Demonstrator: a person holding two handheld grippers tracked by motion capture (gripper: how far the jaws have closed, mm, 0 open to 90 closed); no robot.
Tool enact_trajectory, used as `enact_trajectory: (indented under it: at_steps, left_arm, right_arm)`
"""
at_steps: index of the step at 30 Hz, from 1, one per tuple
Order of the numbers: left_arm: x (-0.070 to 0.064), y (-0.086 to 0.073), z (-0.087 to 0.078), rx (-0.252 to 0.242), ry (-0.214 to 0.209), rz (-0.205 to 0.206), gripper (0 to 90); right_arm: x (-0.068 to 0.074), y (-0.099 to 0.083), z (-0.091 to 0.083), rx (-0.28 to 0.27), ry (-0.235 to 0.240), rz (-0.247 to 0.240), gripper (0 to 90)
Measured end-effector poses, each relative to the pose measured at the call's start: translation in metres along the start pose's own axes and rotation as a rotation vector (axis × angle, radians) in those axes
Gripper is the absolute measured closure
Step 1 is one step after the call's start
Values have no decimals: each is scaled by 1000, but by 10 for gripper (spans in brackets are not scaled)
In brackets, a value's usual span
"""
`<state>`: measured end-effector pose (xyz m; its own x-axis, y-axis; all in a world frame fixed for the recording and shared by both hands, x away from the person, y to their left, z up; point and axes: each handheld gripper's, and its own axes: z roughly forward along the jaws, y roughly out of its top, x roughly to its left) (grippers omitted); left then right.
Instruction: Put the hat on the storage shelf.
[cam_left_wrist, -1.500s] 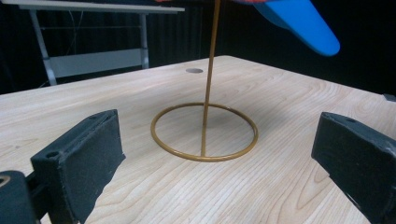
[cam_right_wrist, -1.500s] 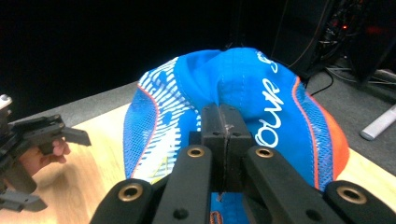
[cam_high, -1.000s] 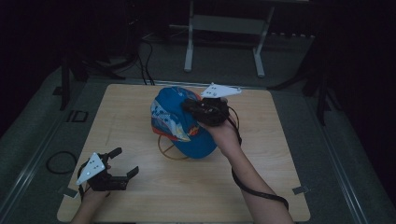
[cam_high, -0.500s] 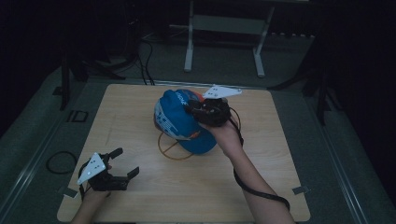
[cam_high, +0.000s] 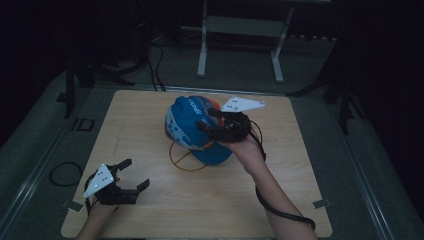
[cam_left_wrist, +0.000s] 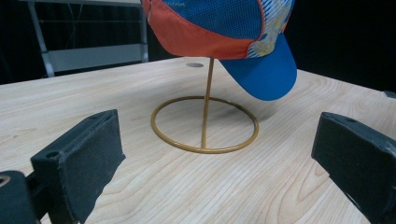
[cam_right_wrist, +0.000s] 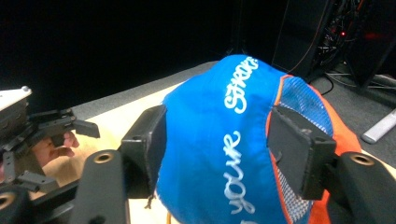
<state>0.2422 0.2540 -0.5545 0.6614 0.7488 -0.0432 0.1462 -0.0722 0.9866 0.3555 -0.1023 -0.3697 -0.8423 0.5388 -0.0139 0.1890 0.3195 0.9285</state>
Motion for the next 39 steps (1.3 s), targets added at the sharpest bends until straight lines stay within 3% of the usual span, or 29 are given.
enact_trajectory:
  at_steps: [6, 7, 12, 20, 22, 33, 39]
  left_arm:
    - [0, -1, 1, 5, 0, -1, 23]
    - [0, -1, 1, 6, -1, 1, 23]
    - [-1, -4, 1, 19, 5, 6, 23]
    - [-3, -5, 3, 23, 4, 9, 23]
    - [-3, -6, 4, 28, 3, 9, 23]
    - [-3, -7, 5, 35, 3, 8, 23]
    - [-4, -7, 5, 40, 1, 16, 23]
  right_arm:
    - [5, -11, -10, -17, 37, 9, 243]
    - [6, -13, -12, -19, 50, 8, 200]
    - [9, -25, -19, -34, 121, 14, 162]
    - [14, -52, -25, -21, 115, -33, 138]
    - [15, -66, -25, -6, 113, -47, 138]
    - [12, -106, -24, 43, 116, -65, 138]
    - [8, -127, -20, 71, 121, -48, 138]
